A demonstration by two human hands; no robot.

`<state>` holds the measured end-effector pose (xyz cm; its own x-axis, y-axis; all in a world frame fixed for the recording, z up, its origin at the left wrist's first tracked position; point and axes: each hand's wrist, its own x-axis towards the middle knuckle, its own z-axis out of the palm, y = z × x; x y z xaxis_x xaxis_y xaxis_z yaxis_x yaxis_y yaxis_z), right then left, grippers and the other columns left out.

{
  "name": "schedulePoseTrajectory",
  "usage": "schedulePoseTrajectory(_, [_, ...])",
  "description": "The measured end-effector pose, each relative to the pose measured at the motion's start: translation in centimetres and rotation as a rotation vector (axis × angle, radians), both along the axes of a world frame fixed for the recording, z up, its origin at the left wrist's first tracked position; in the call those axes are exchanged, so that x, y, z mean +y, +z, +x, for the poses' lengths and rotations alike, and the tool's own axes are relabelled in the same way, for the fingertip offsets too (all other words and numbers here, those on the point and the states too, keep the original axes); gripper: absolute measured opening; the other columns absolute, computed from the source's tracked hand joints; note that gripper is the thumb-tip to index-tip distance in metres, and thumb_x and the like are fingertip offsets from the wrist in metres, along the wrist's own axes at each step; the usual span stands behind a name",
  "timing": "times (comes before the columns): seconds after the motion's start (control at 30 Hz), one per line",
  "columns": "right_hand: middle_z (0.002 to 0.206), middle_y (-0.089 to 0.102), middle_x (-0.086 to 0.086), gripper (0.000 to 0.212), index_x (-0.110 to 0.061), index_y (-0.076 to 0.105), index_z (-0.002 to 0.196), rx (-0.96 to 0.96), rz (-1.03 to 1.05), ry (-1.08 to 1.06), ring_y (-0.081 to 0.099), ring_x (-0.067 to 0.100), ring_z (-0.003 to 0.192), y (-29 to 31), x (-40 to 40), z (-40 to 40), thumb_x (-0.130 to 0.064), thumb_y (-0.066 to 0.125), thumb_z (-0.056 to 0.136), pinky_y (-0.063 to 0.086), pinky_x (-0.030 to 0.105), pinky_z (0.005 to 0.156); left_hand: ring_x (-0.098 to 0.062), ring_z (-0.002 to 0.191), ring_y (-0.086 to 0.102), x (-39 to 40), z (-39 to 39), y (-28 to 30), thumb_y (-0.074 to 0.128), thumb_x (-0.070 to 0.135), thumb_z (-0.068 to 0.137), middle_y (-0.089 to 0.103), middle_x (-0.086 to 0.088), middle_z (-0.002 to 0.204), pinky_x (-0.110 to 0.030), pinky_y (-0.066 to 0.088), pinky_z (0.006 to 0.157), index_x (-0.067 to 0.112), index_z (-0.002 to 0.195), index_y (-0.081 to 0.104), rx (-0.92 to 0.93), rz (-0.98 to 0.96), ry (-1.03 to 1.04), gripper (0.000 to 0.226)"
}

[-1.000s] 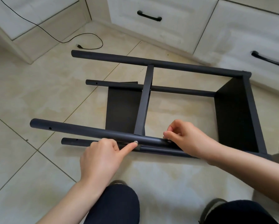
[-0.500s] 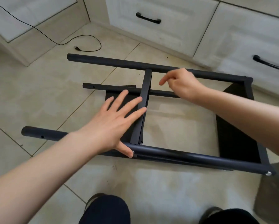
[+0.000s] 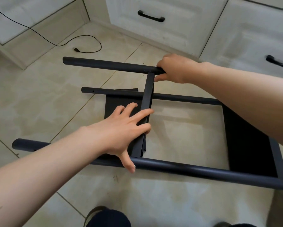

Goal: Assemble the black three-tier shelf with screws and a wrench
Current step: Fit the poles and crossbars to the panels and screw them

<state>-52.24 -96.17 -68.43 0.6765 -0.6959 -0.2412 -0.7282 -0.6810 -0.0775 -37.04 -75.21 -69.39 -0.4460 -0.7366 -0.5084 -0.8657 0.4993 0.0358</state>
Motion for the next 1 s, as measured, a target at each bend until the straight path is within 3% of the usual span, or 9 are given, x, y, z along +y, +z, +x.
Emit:
schedulePoseTrajectory(0.1, [0.092,0.060,0.017,0.063,0.003,0.063,0.101,0.036,0.000,0.016,0.061,0.038,0.086,0.3,-0.2,0.2,-0.058,0.057,0.088,0.052,0.045,0.073,-0.026,0.125,0.020,-0.1,0.0,0.1,0.072,0.084,0.046,0.009,0.009,0.151,-0.037,0.029,0.096,0.031,0.108,0.032,0.084,-0.030,-0.026,0.091])
schedulePoseTrajectory(0.2, [0.086,0.055,0.014,0.068,0.004,0.061,0.095,0.033,-0.035,0.028,0.057,0.034,0.076,0.1,-0.3,0.1,-0.063,0.053,0.085,0.048,0.042,0.065,-0.022,0.113,0.025,-0.2,-0.1,0.0,0.068,0.086,0.043,0.021,0.006,0.137,-0.033,0.028,0.091,0.028,0.102,0.032,0.108,-0.064,-0.052,0.090])
schedulePoseTrajectory(0.43, [0.072,0.046,0.004,0.075,-0.003,0.057,0.081,0.043,-0.160,0.008,0.053,0.029,0.067,-0.2,0.4,0.3,-0.076,0.044,0.079,0.036,0.034,0.050,-0.024,0.110,0.024,0.9,-0.2,-0.5,0.046,0.093,0.038,0.022,0.002,0.131,-0.038,0.028,0.101,0.027,0.099,0.025,0.105,-0.104,-0.022,0.093])
schedulePoseTrajectory(0.53, [0.072,0.044,0.004,0.073,-0.005,0.056,0.080,0.044,-0.231,-0.002,0.051,0.028,0.067,-0.4,0.8,0.4,-0.077,0.042,0.081,0.030,0.031,0.047,-0.023,0.110,0.021,1.1,-0.3,-0.6,0.047,0.093,0.036,0.020,0.002,0.130,-0.038,0.025,0.103,0.026,0.100,0.025,0.111,-0.112,-0.003,0.095])
schedulePoseTrajectory(0.73, [0.091,0.051,0.011,0.052,-0.002,0.061,0.098,-0.007,-0.187,-0.016,0.057,0.035,0.083,-0.9,1.6,0.6,-0.053,0.051,0.096,0.040,0.039,0.061,-0.024,0.121,0.021,1.1,-0.1,-0.9,0.070,0.082,0.047,0.021,0.004,0.133,-0.026,0.023,0.093,0.026,0.099,0.031,0.223,-0.060,0.011,0.085])
schedulePoseTrajectory(1.0, [0.093,0.052,0.011,0.041,-0.004,0.063,0.103,-0.048,-0.218,-0.057,0.057,0.037,0.086,-1.1,1.2,0.4,-0.043,0.053,0.099,0.038,0.038,0.060,-0.023,0.119,0.025,1.2,-0.3,-0.8,0.061,0.084,0.046,0.027,0.004,0.131,-0.024,0.029,0.086,0.024,0.098,0.034,0.220,-0.101,-0.033,0.084])
